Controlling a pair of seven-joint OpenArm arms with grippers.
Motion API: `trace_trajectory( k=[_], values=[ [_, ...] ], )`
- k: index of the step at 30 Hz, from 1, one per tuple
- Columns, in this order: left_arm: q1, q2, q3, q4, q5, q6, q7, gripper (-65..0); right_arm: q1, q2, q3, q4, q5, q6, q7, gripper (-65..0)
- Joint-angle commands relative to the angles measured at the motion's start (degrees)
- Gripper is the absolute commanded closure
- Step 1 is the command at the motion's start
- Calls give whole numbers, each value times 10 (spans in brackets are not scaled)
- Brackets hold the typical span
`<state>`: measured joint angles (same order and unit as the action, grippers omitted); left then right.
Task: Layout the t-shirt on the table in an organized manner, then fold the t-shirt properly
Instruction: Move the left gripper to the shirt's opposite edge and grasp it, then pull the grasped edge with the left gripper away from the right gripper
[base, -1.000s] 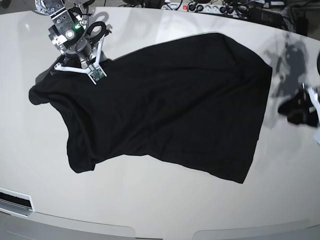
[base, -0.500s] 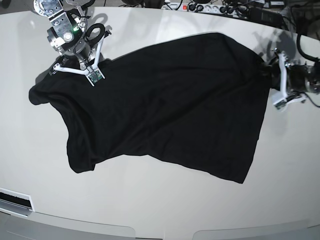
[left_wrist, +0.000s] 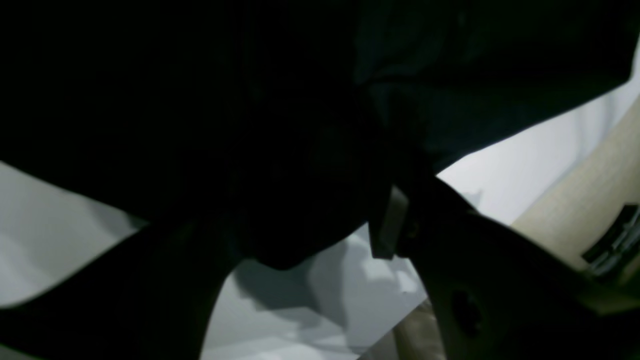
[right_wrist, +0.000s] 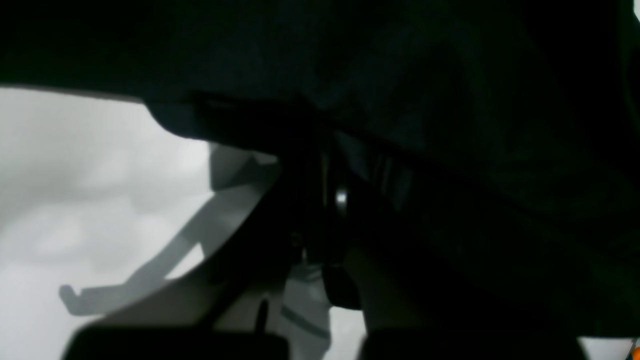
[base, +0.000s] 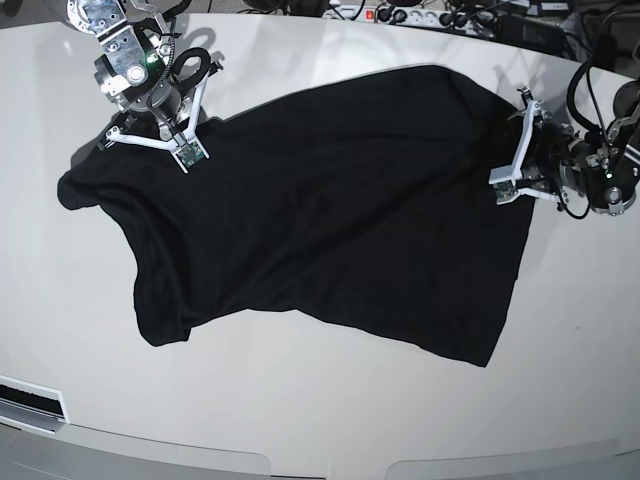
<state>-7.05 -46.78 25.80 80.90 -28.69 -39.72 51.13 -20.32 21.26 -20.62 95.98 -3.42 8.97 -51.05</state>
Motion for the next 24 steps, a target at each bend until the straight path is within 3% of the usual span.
trace_trajectory(
  k=[1,8,10,12,13,16,20,24],
  values=[
    [-12,-13,0,-3,-3,-3,-2,-312,-8,6,0,-11,11,5,-38,0],
    [-12,1,9,-29,-5,-3,-8,-311,-8,6,0,-11,11,5,-38,0],
    [-13,8,9,-29,-4,-3,-8,-224,-8,6,0,-11,11,5,-38,0],
    [-16,10,9,-29,-3,-3,-8,-33,-8,6,0,-11,10,5,-38,0],
    [-20,9,9,-27,-3,-3,-6,0,-8,6,0,-11,10,5,-38,0],
    [-37,7,8,-6,-34,-3,41,0,-8,7,0,-10,10,5,-39,0],
    [-56,-13,8,54,-123,-3,109,0,-8,6,0,-9,7,5,-40,0],
    [-60,-49,7,113,-164,-3,115,0,-8,7,0,2,4,6,-40,0]
  ],
)
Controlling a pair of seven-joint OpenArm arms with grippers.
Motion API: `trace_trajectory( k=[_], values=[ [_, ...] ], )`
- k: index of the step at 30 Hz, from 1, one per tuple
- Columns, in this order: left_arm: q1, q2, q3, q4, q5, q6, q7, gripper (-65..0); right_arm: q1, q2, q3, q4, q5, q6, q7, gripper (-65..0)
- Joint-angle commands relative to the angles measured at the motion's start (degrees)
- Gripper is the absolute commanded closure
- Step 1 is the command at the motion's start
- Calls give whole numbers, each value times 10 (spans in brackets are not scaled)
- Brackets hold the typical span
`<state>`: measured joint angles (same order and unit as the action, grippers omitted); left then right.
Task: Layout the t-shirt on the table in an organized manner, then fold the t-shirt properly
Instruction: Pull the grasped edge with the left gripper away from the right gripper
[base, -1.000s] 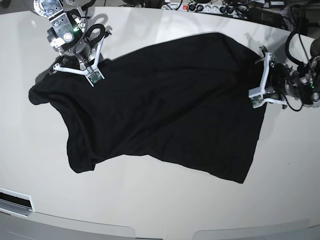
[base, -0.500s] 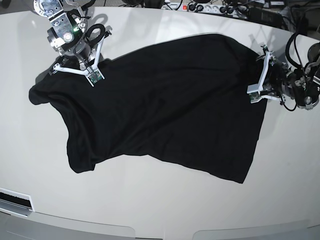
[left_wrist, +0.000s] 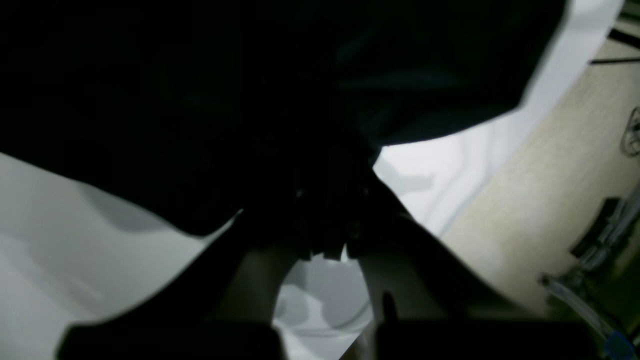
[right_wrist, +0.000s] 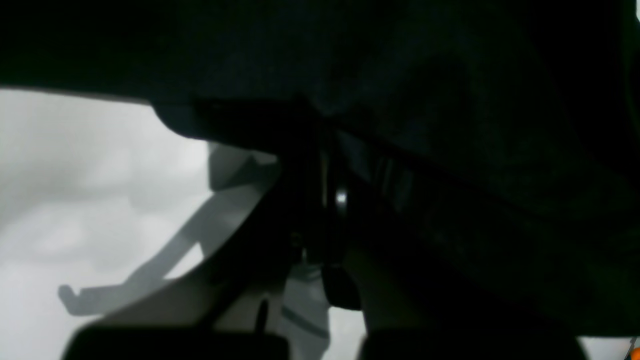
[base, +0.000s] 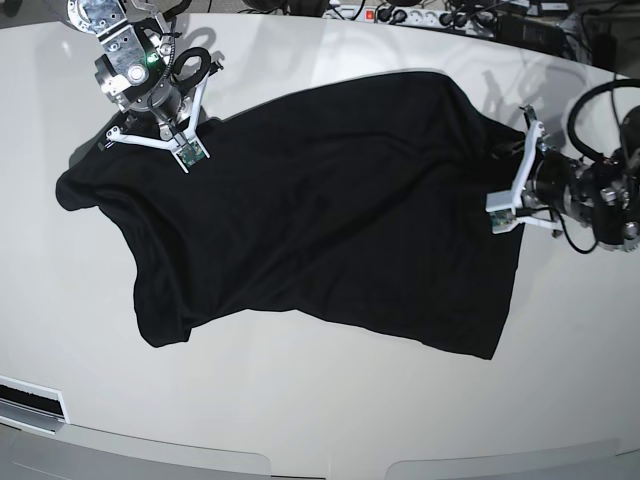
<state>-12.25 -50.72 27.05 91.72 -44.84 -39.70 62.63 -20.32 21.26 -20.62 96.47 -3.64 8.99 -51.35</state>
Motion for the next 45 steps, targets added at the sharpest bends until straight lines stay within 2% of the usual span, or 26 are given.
trace_trajectory(
  k=[1,7,8,10,11,12,13,15,16,22,23,26,27,28,31,37,39,40,42,45],
  values=[
    [-8,-18,-5,14,-2,-3,0,0,-8,7,0,1,6,7,-38,0],
    [-8,-35,-5,16,0,-3,0,0,-8,7,0,6,6,4,-38,0],
    [-8,-35,-5,14,0,-3,0,-48,-8,7,0,6,6,4,-38,0],
    [-7,-35,-5,14,-1,-3,-1,-194,-8,7,0,6,6,4,-38,0],
    [-6,-35,-5,14,0,-3,-5,-244,-8,7,0,6,6,4,-38,0],
    [-6,-35,-5,14,0,-3,-16,-245,-8,7,0,6,6,4,-38,0],
    [-4,-35,-5,14,0,-3,-23,-211,-8,7,0,6,6,4,-38,0],
    [-3,-34,-5,14,8,-3,-29,-34,-8,7,0,6,6,4,-38,0],
    [-3,-34,-5,14,13,-3,-29,0,-8,7,0,6,6,3,-39,0],
    [3,-33,-5,13,9,-3,-29,0,-8,7,0,6,6,-2,-39,0],
    [7,-33,-5,12,8,-3,-29,-15,-8,6,0,6,6,-2,-39,0],
    [28,-31,-5,0,14,-3,-62,-247,-8,6,0,6,6,-2,-40,0],
    [33,-27,-5,-7,30,-3,-78,-293,-8,6,0,6,6,-2,-39,0],
    [38,-21,-5,-15,50,-3,-90,-301,-8,6,0,6,6,-2,-39,0],
    [39,1,-5,-40,90,-3,-102,-299,-8,6,0,6,6,-2,-39,0],
    [40,40,-5,-83,103,-3,-104,-284,-8,6,0,6,6,-2,-40,0],
    [40,52,-5,-98,118,-3,-104,-233,-8,7,0,6,6,-1,-45,0],
    [40,57,-5,-102,121,-3,-100,-176,-8,6,0,6,6,-1,-48,0],
    [38,58,-5,-100,117,-3,-84,-15,-8,7,0,6,6,-2,-48,0],
    [30,55,-5,-76,112,-2,-46,0,-8,7,0,6,6,-2,-48,0]
  ],
)
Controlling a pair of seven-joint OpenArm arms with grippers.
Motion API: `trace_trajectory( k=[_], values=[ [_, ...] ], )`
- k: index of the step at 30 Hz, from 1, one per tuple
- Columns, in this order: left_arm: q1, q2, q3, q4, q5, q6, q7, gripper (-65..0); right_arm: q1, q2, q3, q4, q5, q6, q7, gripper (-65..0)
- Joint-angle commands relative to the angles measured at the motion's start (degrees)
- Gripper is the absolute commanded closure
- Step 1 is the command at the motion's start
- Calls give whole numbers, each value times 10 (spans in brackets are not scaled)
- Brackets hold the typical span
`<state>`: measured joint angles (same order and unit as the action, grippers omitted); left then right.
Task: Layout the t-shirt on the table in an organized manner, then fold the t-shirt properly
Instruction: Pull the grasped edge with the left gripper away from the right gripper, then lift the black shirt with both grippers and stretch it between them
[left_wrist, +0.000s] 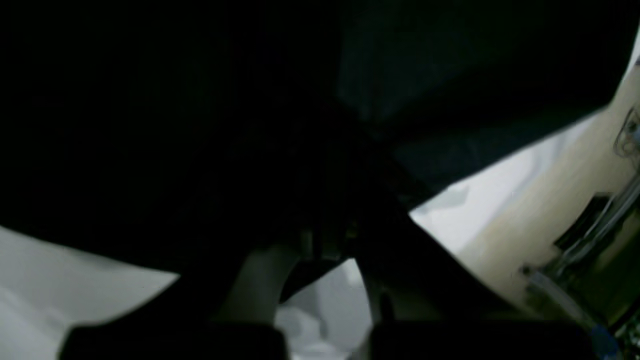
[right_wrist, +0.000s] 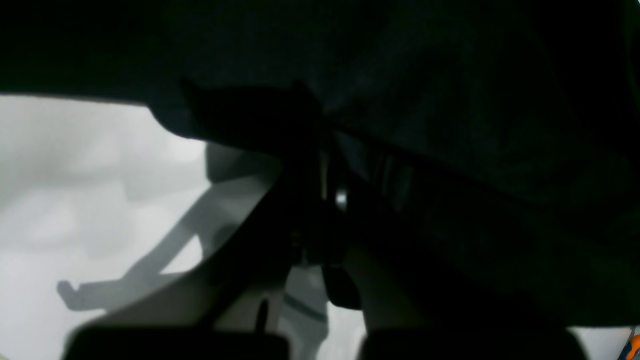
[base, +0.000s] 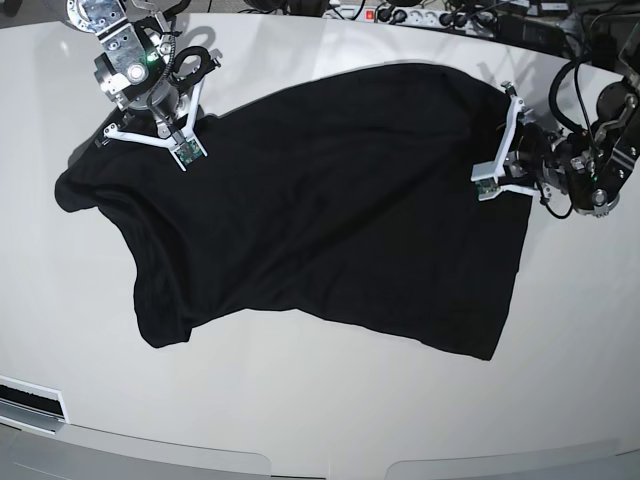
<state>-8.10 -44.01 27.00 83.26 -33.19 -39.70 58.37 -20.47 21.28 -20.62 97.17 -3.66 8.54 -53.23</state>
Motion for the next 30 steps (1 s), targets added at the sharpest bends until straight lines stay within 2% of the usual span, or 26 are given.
trace_trajectory(
  k=[1,6,13,16,20,24,27,30],
  values=[
    [-14,-15,-4,22,-5,5,5,0,-7,6,0,-1,6,3,-30,0],
    [-15,-48,-5,98,-5,50,-1,0,-6,6,0,0,6,12,-29,0],
    [-15,-109,-6,175,-2,50,0,0,-10,15,0,76,-6,19,-36,0],
    [-15,-142,-6,202,2,50,-1,0,-24,44,0,135,-20,12,-36,0],
    [-15,-178,-41,210,28,52,-1,0,-53,98,0,226,-44,-16,-36,0],
    [-15,-187,-116,210,21,87,0,0,-80,154,0,307,-44,-32,-44,0],
    [-14,-191,-173,210,-29,86,8,0,-103,184,0,350,-69,-31,-55,0],
    [-14,-192,-206,209,-99,67,42,0,-129,199,0,362,-93,-19,-74,0]
  ],
)
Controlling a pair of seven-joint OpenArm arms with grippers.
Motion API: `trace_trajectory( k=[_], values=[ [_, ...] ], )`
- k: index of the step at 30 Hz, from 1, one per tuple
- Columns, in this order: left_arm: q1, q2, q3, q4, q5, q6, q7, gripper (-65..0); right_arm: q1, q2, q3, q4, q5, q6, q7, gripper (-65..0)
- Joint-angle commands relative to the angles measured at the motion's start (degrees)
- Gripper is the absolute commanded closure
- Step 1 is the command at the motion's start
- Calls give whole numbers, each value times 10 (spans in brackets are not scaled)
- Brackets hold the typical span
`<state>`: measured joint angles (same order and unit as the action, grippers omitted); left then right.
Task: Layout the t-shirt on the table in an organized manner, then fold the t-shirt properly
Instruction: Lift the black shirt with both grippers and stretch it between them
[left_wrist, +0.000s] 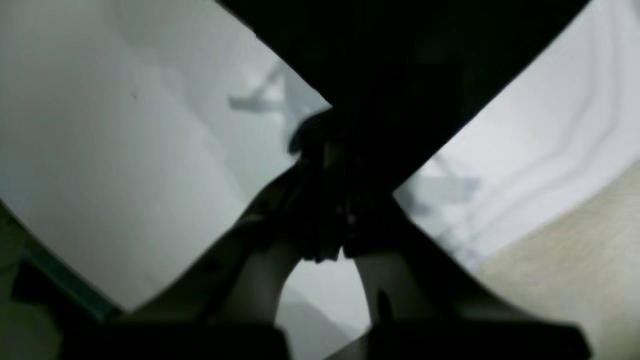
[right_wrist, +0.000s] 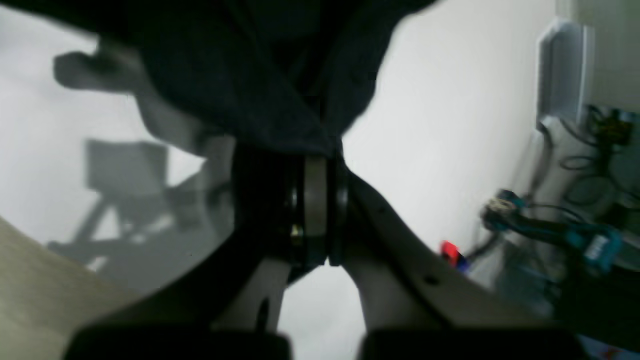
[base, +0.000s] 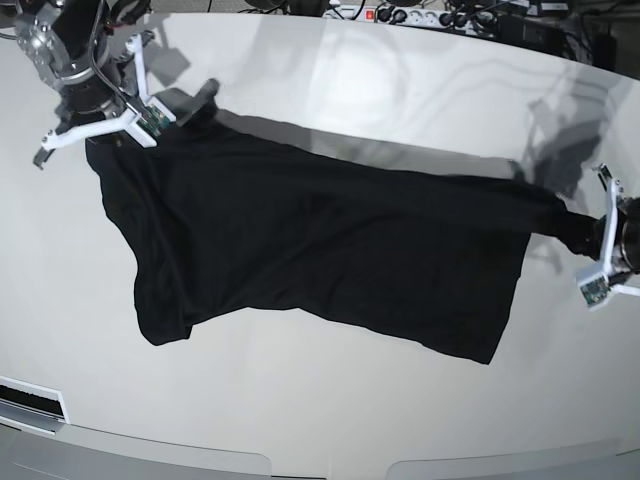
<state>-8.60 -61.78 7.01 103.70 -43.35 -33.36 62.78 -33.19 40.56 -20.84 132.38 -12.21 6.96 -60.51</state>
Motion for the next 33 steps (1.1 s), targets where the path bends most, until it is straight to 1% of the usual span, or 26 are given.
trace_trajectory(
  k=[1,2,3,5,7,8,10,12,15,17,18,19,20,21,22,23,24,25,26,27,28,29,30,31,32,33],
  values=[
    [-8,-14,-11,5,-16,-7,14,0,-11,8,3,10,-7,12,-11,0],
    [-7,-14,-11,4,-30,-19,33,0,-20,10,3,10,-7,25,-24,0],
    [-6,-14,-11,4,-40,-30,51,0,-28,12,3,10,-7,30,-38,0],
    [-3,-14,-11,0,-47,-45,66,0,-45,16,3,10,-12,23,-62,0],
    [8,-14,-11,-6,-63,-45,68,0,-63,15,3,10,-12,16,-64,0],
    [19,-14,-11,-8,-78,-46,69,0,-72,15,3,10,-2,26,-62,0],
    [48,-14,-11,-9,-108,-49,87,0,-88,15,3,10,35,59,-62,0],
    [82,-14,-11,-10,-130,-62,108,0,-102,15,3,10,85,91,-62,0],
    [129,-14,-11,-10,-151,-66,120,0,-101,15,3,10,167,142,-57,0],
    [150,-14,-11,-10,-158,-66,118,0,-101,15,3,10,178,180,-15,0],
    [155,-13,-11,-10,-158,-66,105,0,-99,15,3,10,174,201,16,0],
    [152,-12,-11,-9,-140,-66,72,0,-95,15,3,10,151,217,53,0],
    [141,-12,-11,-9,-111,-66,17,0,-86,15,3,10,111,223,92,0],
    [121,-12,-11,-8,-76,-66,-51,0,-70,15,3,10,56,206,123,0],
    [92,-11,-11,-5,-35,-47,-116,0,-45,15,5,10,-7,162,135,0],
    [51,-7,-12,0,16,-7,-165,0,-13,15,10,12,-71,91,132,0],
    [-3,-1,-12,10,74,33,-196,0,24,19,22,18,-132,-7,120,0],
    [-61,2,-16,20,120,84,-209,0,59,29,43,26,-185,-105,104,0],
    [-122,2,-19,25,146,139,-212,0,88,43,71,26,-224,-179,86,0],
    [-182,2,-24,24,155,188,-208,0,111,59,105,26,-247,-237,65,0],
    [-235,2,-31,20,157,226,-197,0,126,73,143,26,-252,-279,46,0],
    [-278,4,-37,14,156,245,-185,0,132,80,178,26,-251,-301,34,0],
    [-308,5,-40,8,154,248,-174,0,131,82,210,26,-251,-305,33,0],
    [-327,5,-40,-1,142,246,-163,0,128,82,235,26,-240,-303,35,0],
    [-333,5,-40,-10,125,237,-156,0,127,82,252,26,-214,-293,37,0],
    [-329,8,-40,-20,109,218,-155,0,127,82,263,26,-174,-277,39,0]
  ],
)
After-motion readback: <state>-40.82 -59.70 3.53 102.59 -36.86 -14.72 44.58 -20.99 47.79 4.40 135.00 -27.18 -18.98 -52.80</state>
